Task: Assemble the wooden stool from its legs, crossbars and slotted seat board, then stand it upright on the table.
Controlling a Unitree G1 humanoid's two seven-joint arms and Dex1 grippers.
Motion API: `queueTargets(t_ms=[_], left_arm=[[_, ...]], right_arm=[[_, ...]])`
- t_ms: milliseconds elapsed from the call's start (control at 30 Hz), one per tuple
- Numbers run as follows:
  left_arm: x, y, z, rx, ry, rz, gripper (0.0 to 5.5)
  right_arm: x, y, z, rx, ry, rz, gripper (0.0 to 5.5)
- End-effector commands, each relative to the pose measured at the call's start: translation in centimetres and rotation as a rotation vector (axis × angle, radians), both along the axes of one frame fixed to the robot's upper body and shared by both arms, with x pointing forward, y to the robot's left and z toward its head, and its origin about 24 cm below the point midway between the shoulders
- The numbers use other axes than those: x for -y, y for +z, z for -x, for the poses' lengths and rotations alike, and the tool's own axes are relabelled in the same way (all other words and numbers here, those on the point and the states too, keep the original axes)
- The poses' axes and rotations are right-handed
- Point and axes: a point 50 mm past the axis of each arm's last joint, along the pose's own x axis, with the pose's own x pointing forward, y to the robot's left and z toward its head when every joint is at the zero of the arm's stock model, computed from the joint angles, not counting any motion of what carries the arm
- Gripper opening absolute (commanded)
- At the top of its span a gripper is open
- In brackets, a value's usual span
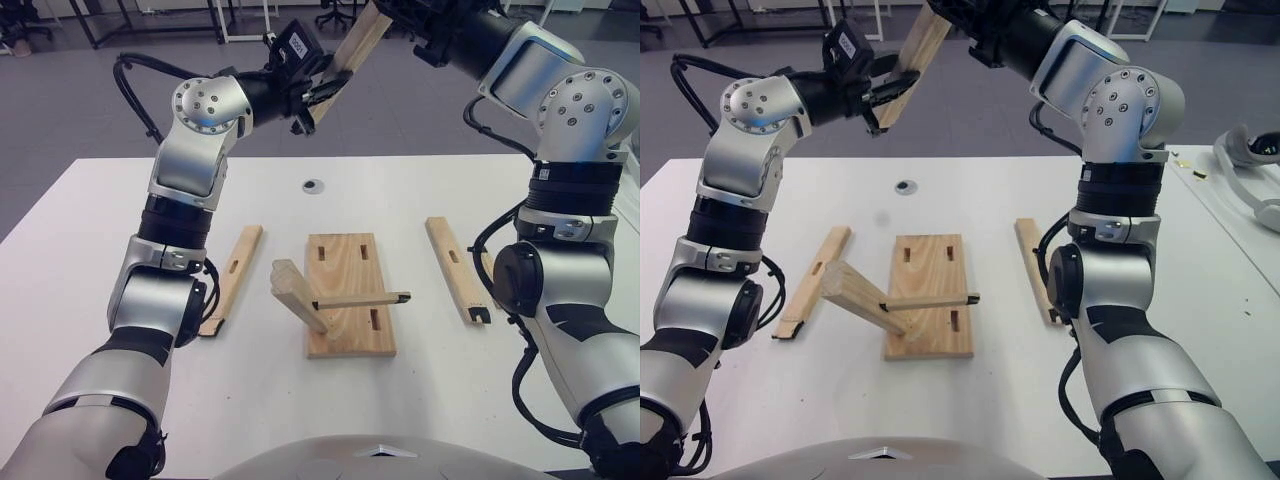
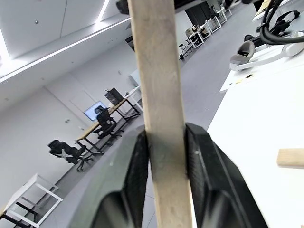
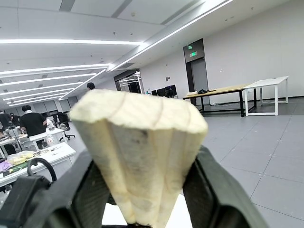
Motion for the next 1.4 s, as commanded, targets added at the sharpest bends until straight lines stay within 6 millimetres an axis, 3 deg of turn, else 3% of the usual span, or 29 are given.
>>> queueTargets(t_ms=[33, 200, 433, 633, 667, 800, 933, 1033, 1167, 1333, 1400], left_arm=[[0.8, -0.2, 0.7, -0.072, -0.104, 0.036, 1.04], [0.4, -0.6, 0.8, -0.145, -0.149, 0.063, 1.04], [-2.6, -1.8, 3.9, -0.265, -0.346, 0.028, 1.04], [-3.2, -2.9, 4.3, -0.286, -0.312, 0.033, 1.04], [-3.1, -3.0, 4.2, -0.283, -0.305, 0.029, 1.47], [-2.9, -2.3, 3.8, -0.261, -0.32, 0.078, 2.23], [-5.0, -1.3, 3.1, -0.228, -0.265, 0.111, 2.9], [-7.4, -1.5, 3.0, -0.234, -0.208, 0.131, 3.46], [-11.7, -3.3, 3.0, -0.181, 0.035, 0.216, 3.93], [-13.6, -6.5, 6.4, -0.183, 0.07, 0.331, 3.93], [-14.2, -7.4, 8.2, -0.208, 0.063, 0.391, 3.93]], right_arm=[[-0.4, 0.1, 0.4, 0.032, 0.033, 0.003, 2.07], [0.5, 0.3, 0.2, 0.086, -0.027, 0.004, 2.07], [6.6, -1.1, -2.8, 0.103, -0.27, 0.187, 2.11], [6.8, -2.1, -3.6, 0.083, -0.262, 0.223, 2.15], [6.5, -2.0, -3.6, 0.082, -0.246, 0.214, 2.15], [5.3, -1.8, -3.5, 0.093, -0.212, 0.194, 2.15], [6.0, -2.2, -3.3, 0.104, -0.209, 0.22, 2.15], [8.3, -2.5, -2.1, 0.139, -0.155, 0.276, 2.15], [10.5, -4.1, 0.8, 0.185, 0.01, 0.411, 2.15], [11.9, -6.0, 7.5, 0.017, 0.504, 0.446, 2.15], [12.0, -7.0, 9.1, -0.076, 0.59, 0.409, 2.15]])
